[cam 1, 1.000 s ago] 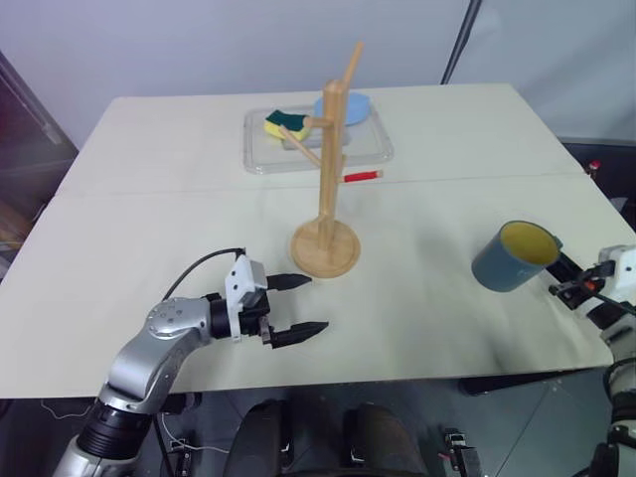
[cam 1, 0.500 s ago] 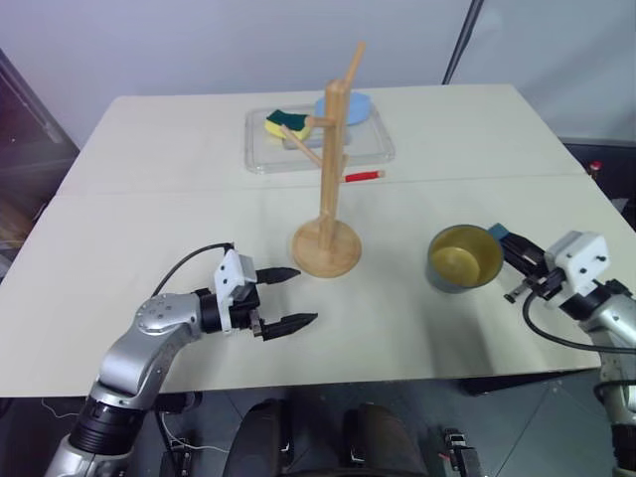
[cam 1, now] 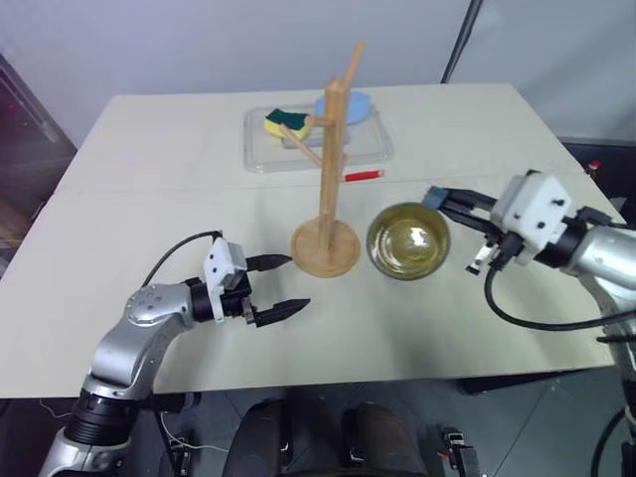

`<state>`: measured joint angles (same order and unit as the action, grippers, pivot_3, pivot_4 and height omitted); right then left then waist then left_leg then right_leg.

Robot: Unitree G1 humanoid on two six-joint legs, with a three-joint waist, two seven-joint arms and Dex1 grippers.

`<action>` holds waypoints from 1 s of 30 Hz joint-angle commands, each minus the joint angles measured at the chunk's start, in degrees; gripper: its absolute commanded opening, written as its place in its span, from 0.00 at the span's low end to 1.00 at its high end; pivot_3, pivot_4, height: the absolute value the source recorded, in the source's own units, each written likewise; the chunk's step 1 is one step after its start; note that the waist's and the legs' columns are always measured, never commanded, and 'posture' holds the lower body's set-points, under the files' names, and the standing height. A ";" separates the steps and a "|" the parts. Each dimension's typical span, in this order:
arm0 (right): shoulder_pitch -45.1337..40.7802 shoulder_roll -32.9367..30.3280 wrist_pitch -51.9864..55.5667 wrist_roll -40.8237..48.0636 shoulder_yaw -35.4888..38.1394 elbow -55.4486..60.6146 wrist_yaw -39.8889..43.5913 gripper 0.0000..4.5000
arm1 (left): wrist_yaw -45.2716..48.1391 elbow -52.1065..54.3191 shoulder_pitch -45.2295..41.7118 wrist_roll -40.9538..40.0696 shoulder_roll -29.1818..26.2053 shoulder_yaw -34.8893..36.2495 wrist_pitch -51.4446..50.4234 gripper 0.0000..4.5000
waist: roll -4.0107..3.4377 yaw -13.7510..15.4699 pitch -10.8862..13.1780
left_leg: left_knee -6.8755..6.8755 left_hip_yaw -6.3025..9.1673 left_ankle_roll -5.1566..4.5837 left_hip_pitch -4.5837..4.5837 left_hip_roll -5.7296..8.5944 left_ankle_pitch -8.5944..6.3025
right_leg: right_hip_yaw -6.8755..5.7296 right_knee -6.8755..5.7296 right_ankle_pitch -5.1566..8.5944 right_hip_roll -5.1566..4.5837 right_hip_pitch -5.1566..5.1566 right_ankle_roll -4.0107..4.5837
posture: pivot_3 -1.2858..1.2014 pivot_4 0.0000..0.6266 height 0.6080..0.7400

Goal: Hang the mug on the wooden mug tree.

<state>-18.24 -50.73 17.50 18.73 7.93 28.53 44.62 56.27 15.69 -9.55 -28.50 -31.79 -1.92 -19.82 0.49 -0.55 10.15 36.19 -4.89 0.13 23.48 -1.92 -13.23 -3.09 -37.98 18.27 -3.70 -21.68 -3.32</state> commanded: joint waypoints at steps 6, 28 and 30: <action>-10.30 -0.36 2.07 -6.40 -5.93 -3.42 -0.34 0.00 | -0.96 2.64 -0.53 -2.60 -0.50 2.75 -1.03 1.00 | 0.01 -0.09 0.01 | -0.01 -0.01 0.00 0.05 0.01 0.00 | 0.00 0.00 0.00 -0.03 -0.07 0.02 | 0.52 0.24 1.00; -20.27 2.14 -1.22 -11.80 -11.66 -10.88 4.15 0.00 | -2.58 5.45 -1.82 -5.78 -1.36 4.27 -3.82 1.00 | 0.01 -0.19 0.01 | 0.00 -0.03 -0.01 0.06 0.01 0.00 | -0.01 -0.02 -0.01 -0.02 -0.08 0.00 | 0.52 0.24 1.00; -21.17 2.80 -0.99 -11.98 -12.34 -10.88 4.60 0.00 | -2.71 5.58 -1.77 -5.85 -1.43 4.44 -3.86 1.00 | 0.00 -0.21 0.01 | 0.00 -0.03 -0.01 0.06 0.02 0.00 | -0.01 -0.02 -0.01 -0.02 -0.08 0.00 | 0.52 0.24 1.00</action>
<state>-37.56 -48.22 17.04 6.97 -4.85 16.56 48.96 53.64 18.94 -10.94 -33.21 -32.64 1.07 -23.67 0.50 -0.76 10.16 36.19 -4.92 0.12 23.54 -1.90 -13.22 -3.10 -38.00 18.26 -3.73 -21.76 -3.32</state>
